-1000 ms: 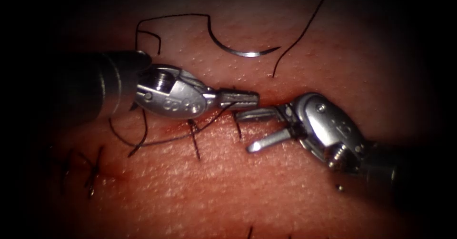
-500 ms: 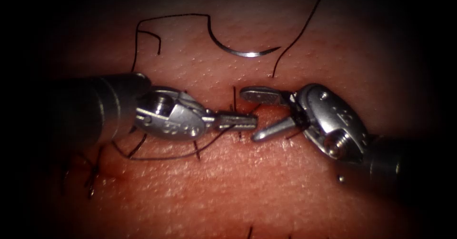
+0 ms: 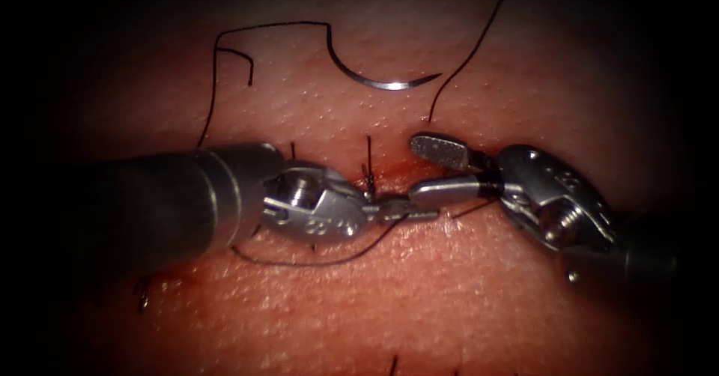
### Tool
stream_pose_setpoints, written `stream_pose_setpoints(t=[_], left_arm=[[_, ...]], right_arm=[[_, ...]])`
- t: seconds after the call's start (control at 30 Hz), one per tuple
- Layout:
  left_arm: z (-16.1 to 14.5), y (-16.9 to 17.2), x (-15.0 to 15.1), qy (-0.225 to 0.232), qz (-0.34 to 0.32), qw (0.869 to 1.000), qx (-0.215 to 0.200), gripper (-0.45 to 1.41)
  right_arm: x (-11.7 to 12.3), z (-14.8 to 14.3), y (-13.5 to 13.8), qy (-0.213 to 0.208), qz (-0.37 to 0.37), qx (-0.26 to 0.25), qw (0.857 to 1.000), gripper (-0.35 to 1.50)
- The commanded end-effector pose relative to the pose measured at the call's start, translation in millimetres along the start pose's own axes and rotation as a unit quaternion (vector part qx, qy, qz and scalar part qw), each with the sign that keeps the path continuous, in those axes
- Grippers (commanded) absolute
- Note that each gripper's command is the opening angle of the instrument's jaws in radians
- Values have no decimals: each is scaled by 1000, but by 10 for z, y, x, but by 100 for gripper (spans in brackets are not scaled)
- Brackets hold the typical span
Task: Wound Closure
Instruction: Pick up suture tail with right jaws
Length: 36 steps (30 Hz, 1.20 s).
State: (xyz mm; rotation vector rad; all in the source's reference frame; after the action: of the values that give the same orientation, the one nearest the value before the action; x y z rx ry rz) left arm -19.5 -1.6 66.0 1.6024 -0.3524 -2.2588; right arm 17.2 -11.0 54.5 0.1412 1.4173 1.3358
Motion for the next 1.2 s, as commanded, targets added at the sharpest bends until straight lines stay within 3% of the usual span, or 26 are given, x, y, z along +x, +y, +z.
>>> stream_pose_setpoints(t=[0.03, 0.2, 0.53, 0.97, 1.2], left_arm=[[9, -3, -4, -1, 0, 1000, 2, -45], [19, -11, 2, -5, -5, 1000, 5, -45], [12, -46, 18, 0, -28, 999, 15, -45], [15, -72, 10, 3, -34, 999, 20, -45], [19, -77, -1, 5, -36, 999, 21, -45]], right_arm=[[-2, 7, 2, 2, -1, -10, 1000, 78], [2, 2, 7, 8, 1, -55, 998, 79], [30, -3, 17, 79, 24, -105, 991, 73], [43, -4, 32, 97, 50, -144, 983, 73], [39, -1, 47, 84, 57, -163, 981, 69]])
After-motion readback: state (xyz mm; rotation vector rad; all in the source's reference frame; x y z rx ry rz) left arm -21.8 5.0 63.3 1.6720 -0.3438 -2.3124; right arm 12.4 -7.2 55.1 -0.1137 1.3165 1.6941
